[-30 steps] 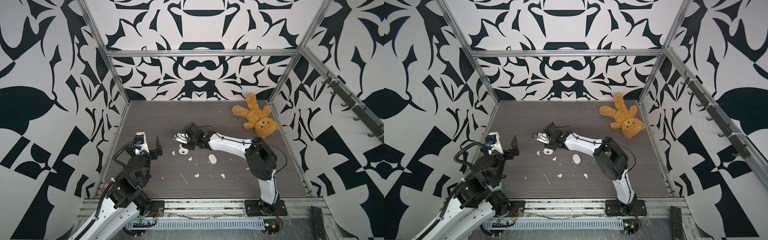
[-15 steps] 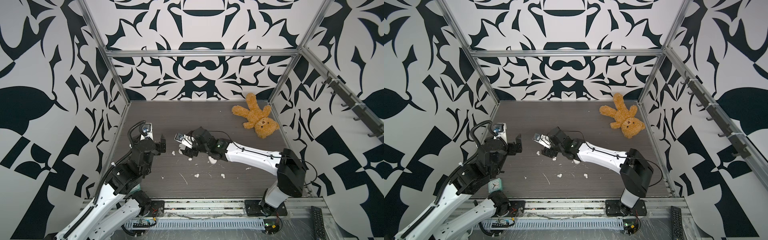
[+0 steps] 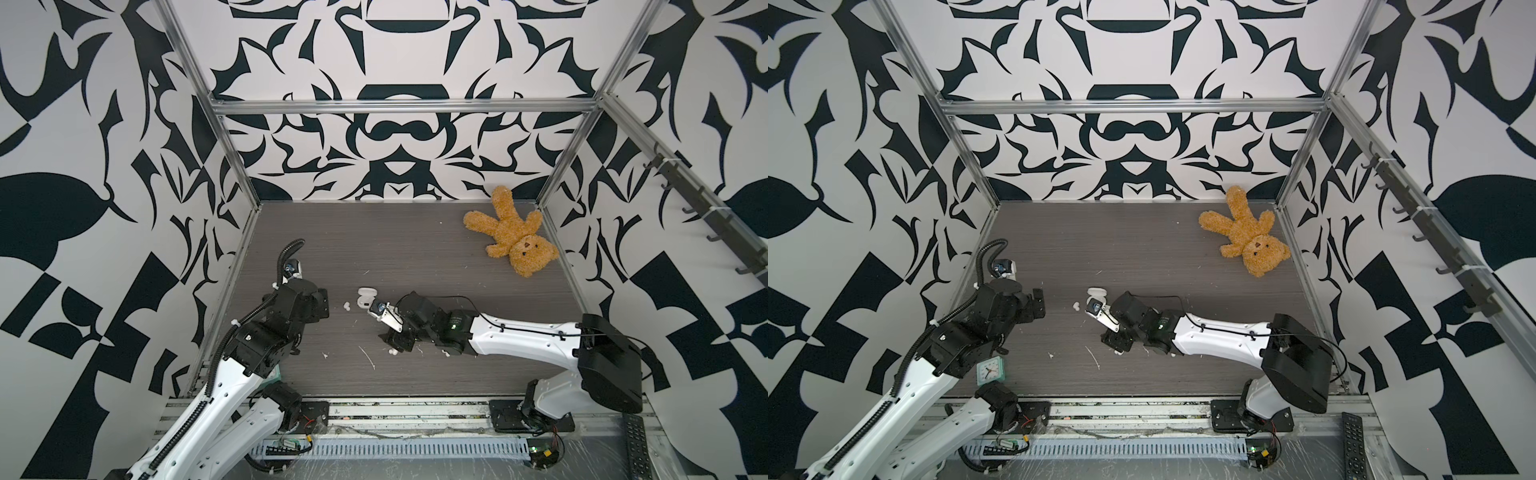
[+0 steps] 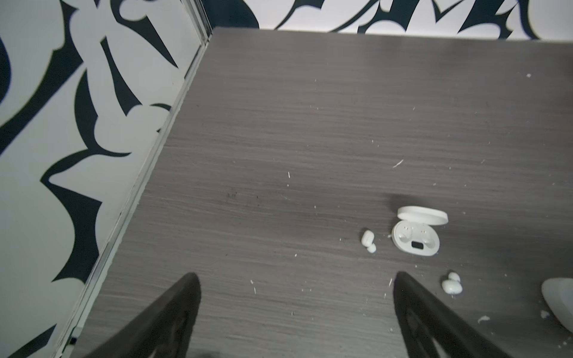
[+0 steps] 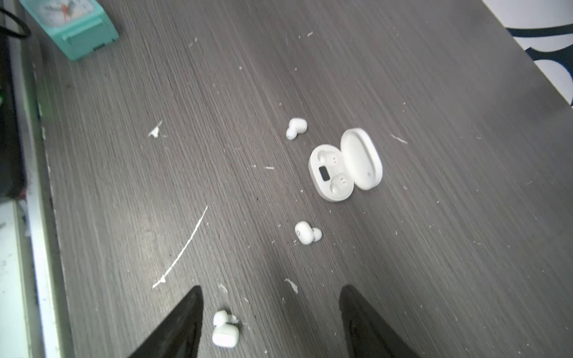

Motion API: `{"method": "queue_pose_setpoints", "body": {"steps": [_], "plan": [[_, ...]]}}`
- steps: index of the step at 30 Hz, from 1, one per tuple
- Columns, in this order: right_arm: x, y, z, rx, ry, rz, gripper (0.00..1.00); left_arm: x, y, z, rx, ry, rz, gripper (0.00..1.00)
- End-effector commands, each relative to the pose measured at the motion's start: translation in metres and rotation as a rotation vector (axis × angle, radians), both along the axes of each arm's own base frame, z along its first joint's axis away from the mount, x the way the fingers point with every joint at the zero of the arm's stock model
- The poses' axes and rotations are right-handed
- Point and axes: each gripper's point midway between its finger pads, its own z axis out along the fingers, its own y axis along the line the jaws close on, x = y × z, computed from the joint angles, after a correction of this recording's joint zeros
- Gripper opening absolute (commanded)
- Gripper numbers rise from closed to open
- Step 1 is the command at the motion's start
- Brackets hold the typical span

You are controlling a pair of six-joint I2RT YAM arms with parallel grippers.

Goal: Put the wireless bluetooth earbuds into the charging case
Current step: 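Set the white case down on the table and open the right gripper, then move the right gripper over the earbud nearest the robot and close on it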

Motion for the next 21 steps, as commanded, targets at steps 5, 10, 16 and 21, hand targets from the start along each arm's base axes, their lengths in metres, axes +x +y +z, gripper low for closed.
{"method": "queue_pose_setpoints", "body": {"steps": [5, 10, 16, 21], "plan": [[0.018, 0.002, -0.007, -0.046, -0.074, -0.049, 0.57, -0.010, 0.006, -0.009, -0.050, -0.009, 0.030, 0.99], [0.033, 0.008, -0.026, -0.160, -0.136, -0.035, 0.51, -0.012, 0.011, -0.002, -0.058, -0.057, 0.043, 0.99], [0.047, 0.019, -0.032, -0.200, -0.195, -0.022, 0.43, -0.014, 0.015, 0.004, -0.072, -0.099, 0.049, 0.99], [0.053, 0.028, -0.041, -0.240, -0.219, 0.009, 0.36, -0.015, 0.016, 0.008, -0.076, -0.115, 0.050, 0.99]]}}
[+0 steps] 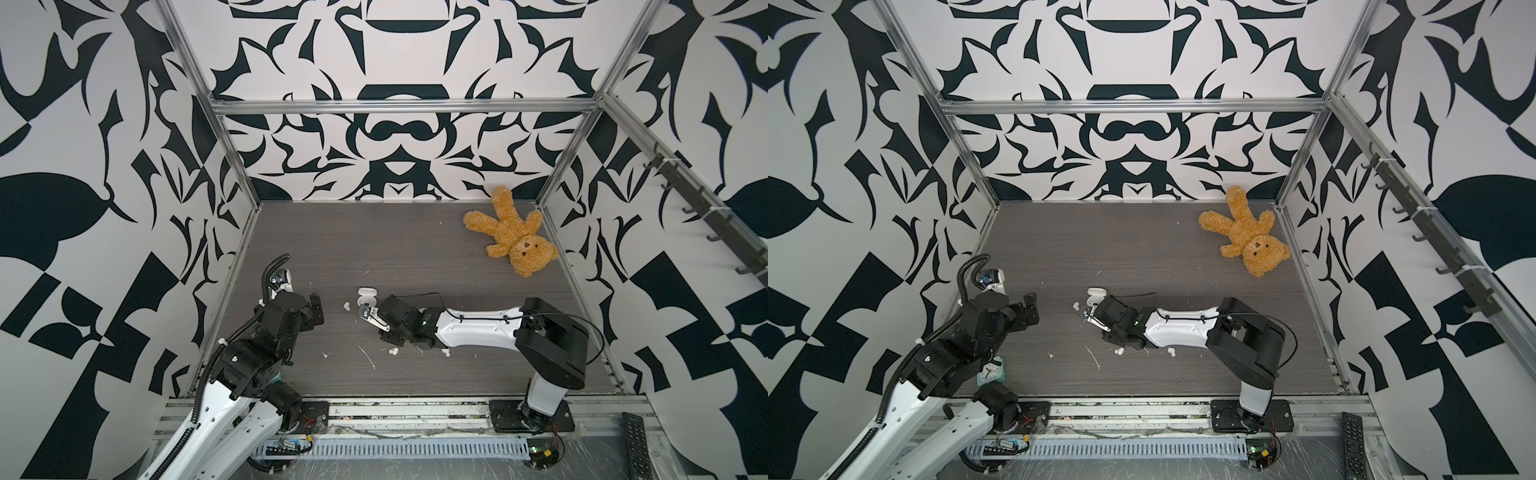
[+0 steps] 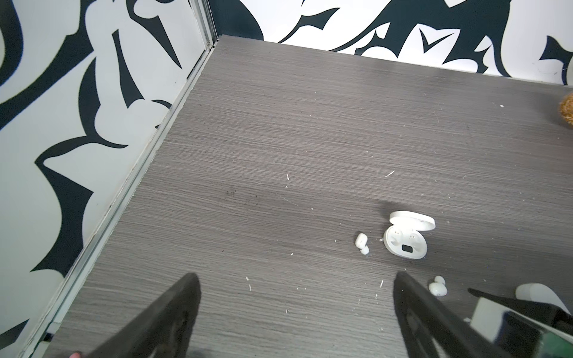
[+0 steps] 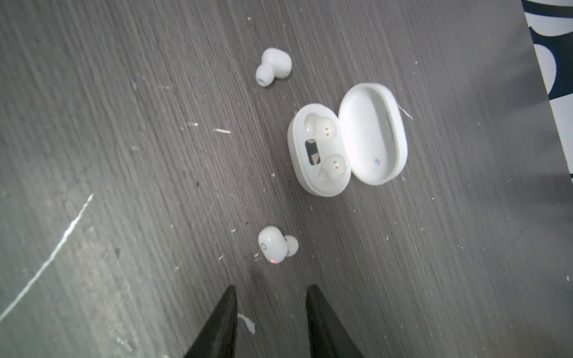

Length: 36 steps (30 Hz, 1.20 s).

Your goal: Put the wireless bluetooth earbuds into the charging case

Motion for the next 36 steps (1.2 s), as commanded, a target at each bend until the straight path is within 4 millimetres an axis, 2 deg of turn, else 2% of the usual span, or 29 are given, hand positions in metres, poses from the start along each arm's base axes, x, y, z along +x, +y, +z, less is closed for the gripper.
{"method": "queue_pose_setpoints", "body": {"steps": [1, 10, 21, 36], "plan": [[0.012, 0.015, 0.016, 0.014, -0.070, 0.021, 0.35, -0.001, 0.005, -0.001, 0.002, -0.012, 0.025, 0.99], [0.014, 0.023, 0.003, -0.034, -0.060, 0.058, 0.31, -0.002, 0.006, 0.003, -0.009, -0.040, 0.022, 0.99], [0.017, 0.021, -0.004, -0.067, -0.070, 0.060, 0.26, -0.002, 0.006, 0.003, -0.010, -0.042, 0.019, 0.99], [0.020, 0.017, -0.010, -0.094, -0.064, 0.054, 0.27, -0.003, 0.006, 0.004, -0.011, -0.046, 0.016, 0.99]]}}
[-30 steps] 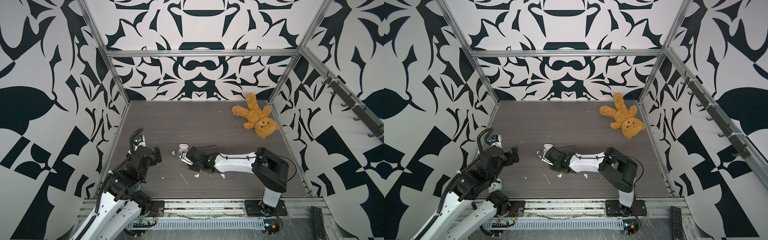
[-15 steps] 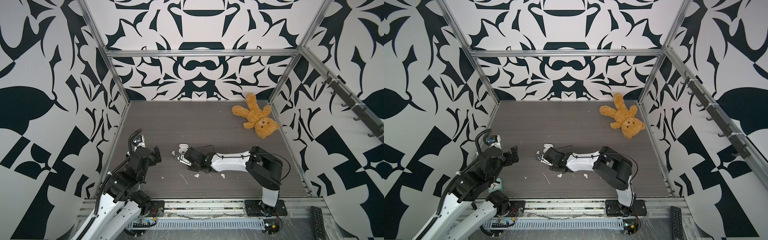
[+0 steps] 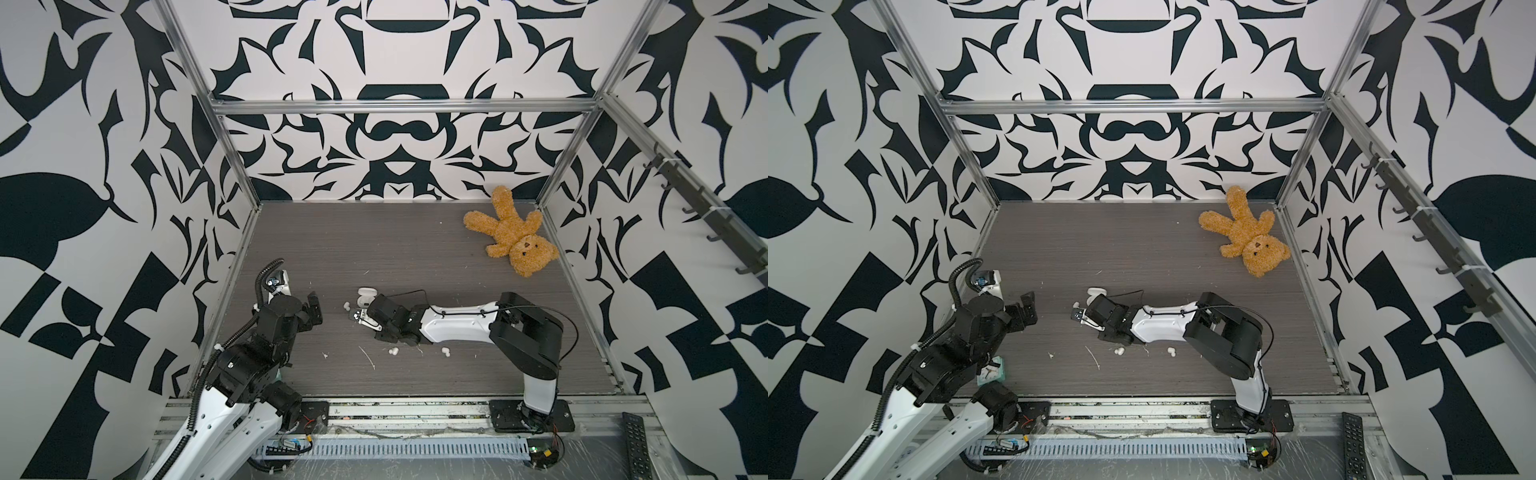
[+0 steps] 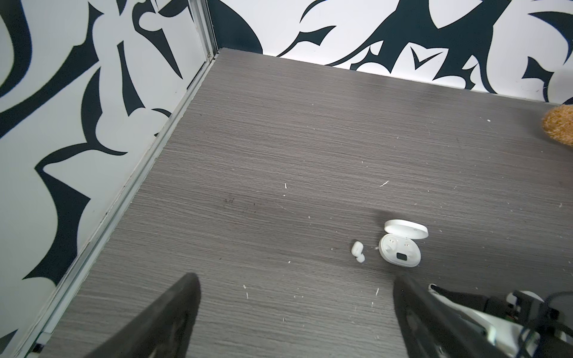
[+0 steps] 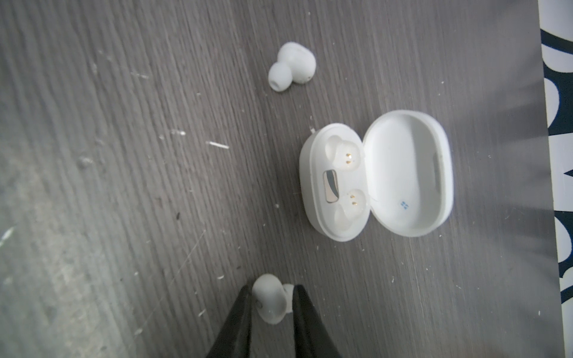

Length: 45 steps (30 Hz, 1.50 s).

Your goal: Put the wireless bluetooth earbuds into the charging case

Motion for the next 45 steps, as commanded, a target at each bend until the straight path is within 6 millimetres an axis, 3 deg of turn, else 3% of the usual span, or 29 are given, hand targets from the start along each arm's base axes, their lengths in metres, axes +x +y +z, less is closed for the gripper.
{"method": "queue_pose_setpoints", "body": {"steps": [1, 32, 45], "plan": [[0.007, 0.004, 0.011, 0.009, -0.018, -0.010, 0.28, -0.001, 0.004, -0.002, 0.007, -0.003, 0.017, 0.99], [0.015, -0.002, 0.000, -0.037, 0.016, -0.034, 0.27, -0.001, 0.004, -0.001, 0.005, -0.008, 0.016, 0.99], [0.012, 0.000, 0.012, 0.014, 0.034, -0.031, 0.29, -0.001, 0.004, -0.001, 0.005, -0.010, 0.016, 0.99]]}}
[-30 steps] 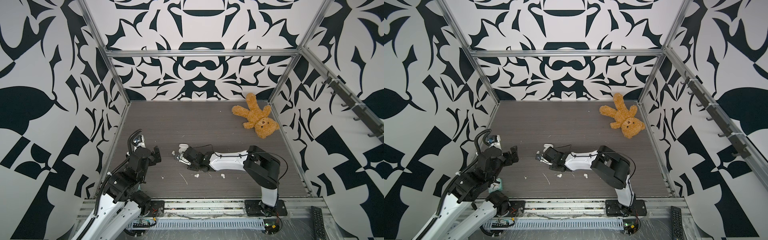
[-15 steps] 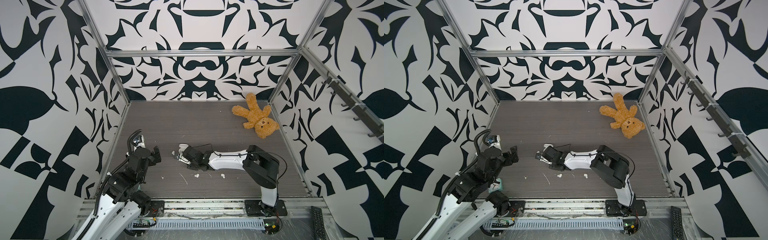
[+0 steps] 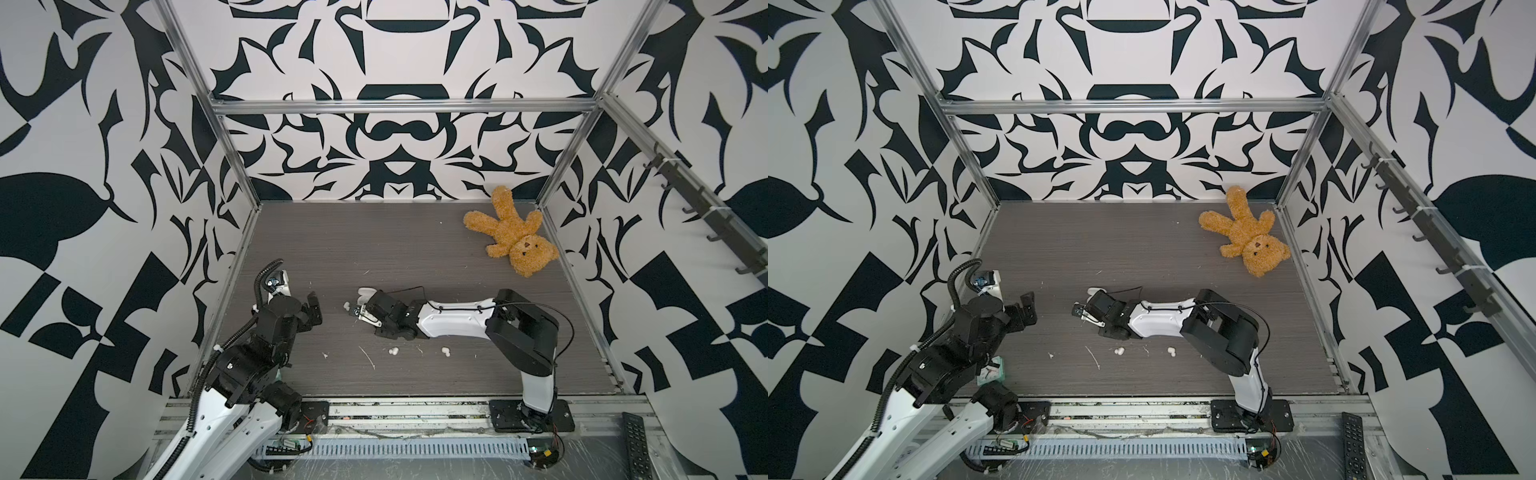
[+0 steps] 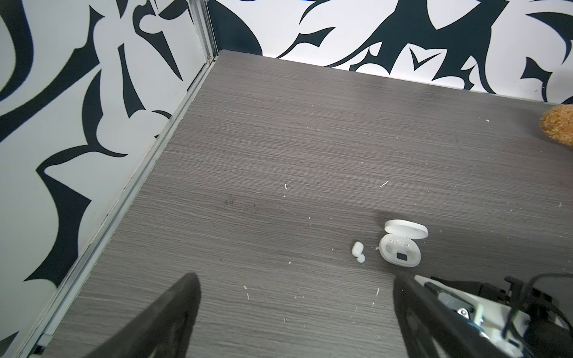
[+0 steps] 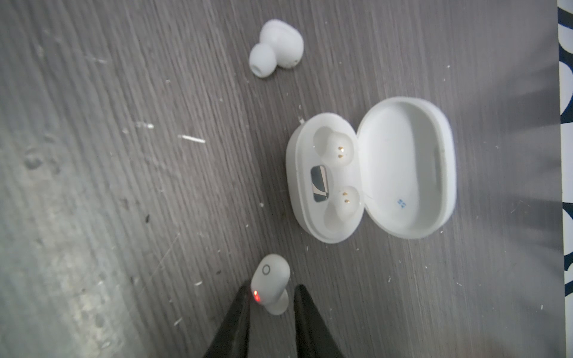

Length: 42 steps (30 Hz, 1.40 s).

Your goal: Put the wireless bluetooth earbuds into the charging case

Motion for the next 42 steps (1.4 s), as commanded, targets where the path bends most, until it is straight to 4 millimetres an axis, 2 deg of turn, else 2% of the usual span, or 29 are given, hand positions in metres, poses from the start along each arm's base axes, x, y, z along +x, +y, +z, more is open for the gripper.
{"method": "queue_pose_setpoints", "body": {"steps": [1, 7, 17, 28, 42], "plan": [[0.000, 0.005, 0.018, 0.056, 0.012, -0.004, 0.29, 0.000, 0.004, -0.002, 0.001, -0.006, 0.020, 0.99], [-0.001, 0.009, 0.034, 0.110, 0.015, -0.010, 0.36, -0.001, 0.004, -0.002, 0.000, -0.007, 0.020, 0.99], [0.005, 0.008, 0.026, 0.082, 0.011, -0.032, 0.38, -0.001, 0.005, 0.000, -0.001, -0.013, 0.023, 0.99], [0.006, 0.012, 0.017, 0.067, 0.031, -0.031, 0.32, -0.002, 0.007, 0.001, -0.001, -0.019, 0.028, 0.99], [0.005, 0.010, 0.007, 0.042, 0.051, -0.042, 0.28, -0.002, 0.007, 0.001, -0.001, -0.021, 0.028, 0.99]]}}
